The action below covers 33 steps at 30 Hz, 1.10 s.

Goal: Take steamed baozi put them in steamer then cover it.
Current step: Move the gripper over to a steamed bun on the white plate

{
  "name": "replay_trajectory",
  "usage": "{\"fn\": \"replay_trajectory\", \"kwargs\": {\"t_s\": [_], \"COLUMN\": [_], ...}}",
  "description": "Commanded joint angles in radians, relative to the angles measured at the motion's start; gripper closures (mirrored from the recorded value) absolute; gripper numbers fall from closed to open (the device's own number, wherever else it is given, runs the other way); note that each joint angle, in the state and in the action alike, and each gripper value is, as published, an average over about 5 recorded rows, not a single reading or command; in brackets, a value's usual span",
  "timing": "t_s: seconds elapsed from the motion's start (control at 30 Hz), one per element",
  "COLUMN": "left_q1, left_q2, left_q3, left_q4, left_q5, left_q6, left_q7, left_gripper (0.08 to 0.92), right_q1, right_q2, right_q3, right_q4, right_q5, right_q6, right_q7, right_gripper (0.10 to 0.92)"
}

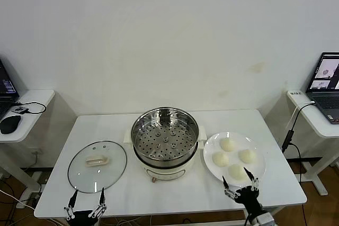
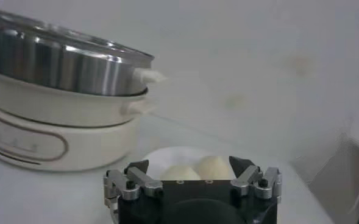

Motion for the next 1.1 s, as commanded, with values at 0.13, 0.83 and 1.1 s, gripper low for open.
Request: {"fn": "replay_trajectory", "kwargs": {"t_s": [0.13,0.83,1.1], "left_q1": [-0.053,-0.066,-0.069], "left_q2": [0.014,0.002,0.011], "left_q3": [0.000,-0.012,-0.020], "left_q4": [-0.058,-0.052,-0.051], "left_q5": [0.115,0.163,0.163], "left_q6": [0.246,0.251,0.253], "left_q7": [-0.115,-0.093,-0.092], "left_gripper": [0.177,0.177,0.177], "right_q1": [0.228,1.348,1.606], "right_q2": [-0.300,-0.633,-0.534], "right_q3": [0.026,-0.968,-1.309], "right_q4": [-0.077,-0.594,-0.736], "right_q5": [-0.296,-0.121,-0.008], "right_q6": [-0.113,-0.062,-0.041], "right_q7": [-0.159,-0.753,-0.908], "right_gripper": [0.202,0.203,0.203]}}
